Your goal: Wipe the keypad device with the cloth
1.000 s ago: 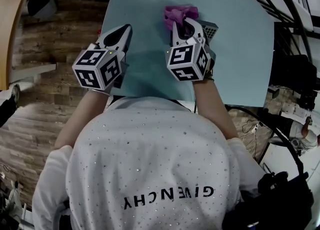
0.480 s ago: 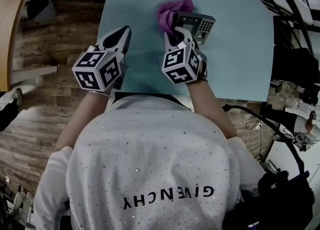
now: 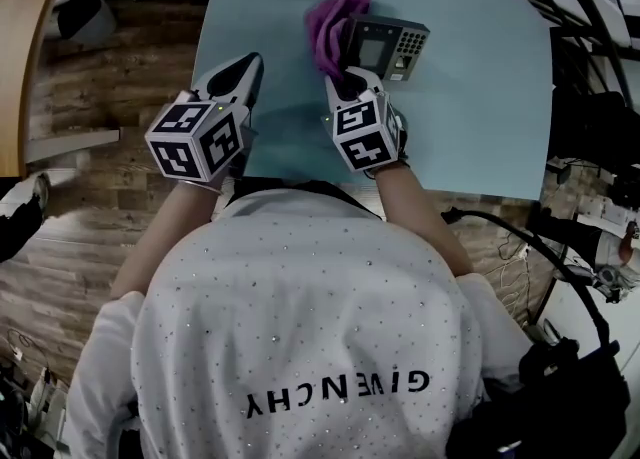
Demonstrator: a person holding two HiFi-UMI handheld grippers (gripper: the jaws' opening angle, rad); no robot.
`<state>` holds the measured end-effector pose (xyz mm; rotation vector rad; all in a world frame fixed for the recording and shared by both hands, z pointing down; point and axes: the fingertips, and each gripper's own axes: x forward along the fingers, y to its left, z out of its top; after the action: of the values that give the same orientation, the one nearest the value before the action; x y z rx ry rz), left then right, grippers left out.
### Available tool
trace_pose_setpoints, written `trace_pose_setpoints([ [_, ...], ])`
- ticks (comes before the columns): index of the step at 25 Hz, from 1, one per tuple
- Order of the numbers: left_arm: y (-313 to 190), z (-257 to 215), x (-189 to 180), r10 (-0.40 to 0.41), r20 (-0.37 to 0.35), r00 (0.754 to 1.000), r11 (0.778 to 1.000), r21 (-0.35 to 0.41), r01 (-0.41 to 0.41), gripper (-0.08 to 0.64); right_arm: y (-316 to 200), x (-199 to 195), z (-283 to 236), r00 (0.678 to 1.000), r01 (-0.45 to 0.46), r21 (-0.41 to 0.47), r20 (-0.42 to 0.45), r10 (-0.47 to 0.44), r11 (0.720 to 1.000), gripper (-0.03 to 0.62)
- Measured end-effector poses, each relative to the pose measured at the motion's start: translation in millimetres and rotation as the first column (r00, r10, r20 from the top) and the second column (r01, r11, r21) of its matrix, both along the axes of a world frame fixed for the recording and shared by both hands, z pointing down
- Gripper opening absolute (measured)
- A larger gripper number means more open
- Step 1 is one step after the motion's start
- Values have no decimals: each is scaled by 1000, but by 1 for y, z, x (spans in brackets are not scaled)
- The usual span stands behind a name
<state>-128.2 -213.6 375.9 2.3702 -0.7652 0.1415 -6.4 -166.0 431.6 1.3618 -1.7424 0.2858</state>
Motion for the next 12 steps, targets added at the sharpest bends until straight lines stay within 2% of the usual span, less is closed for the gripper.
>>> trace_pose_setpoints([
  [3,0,-2,-1,-13,26,1000,1000,9,13,0,8,0,7,998,-8,-24,64,10,1000,41],
  [5,0,-2,-2,-35,53,998,999,9,35,0,15,3,12,989,-46,-61,140,54,997,43],
  [7,2,-3,-2,-56,82,995,998,15,55,0,23,10,15,965,-103,-98,232,124,990,43],
  [9,7,-10,0,-70,90,993,997,25,68,0,33,16,9,918,-152,-118,351,184,981,43],
  [12,12,-26,5,-82,82,993,995,57,78,0,42,26,-15,816,-207,-96,533,226,974,43],
])
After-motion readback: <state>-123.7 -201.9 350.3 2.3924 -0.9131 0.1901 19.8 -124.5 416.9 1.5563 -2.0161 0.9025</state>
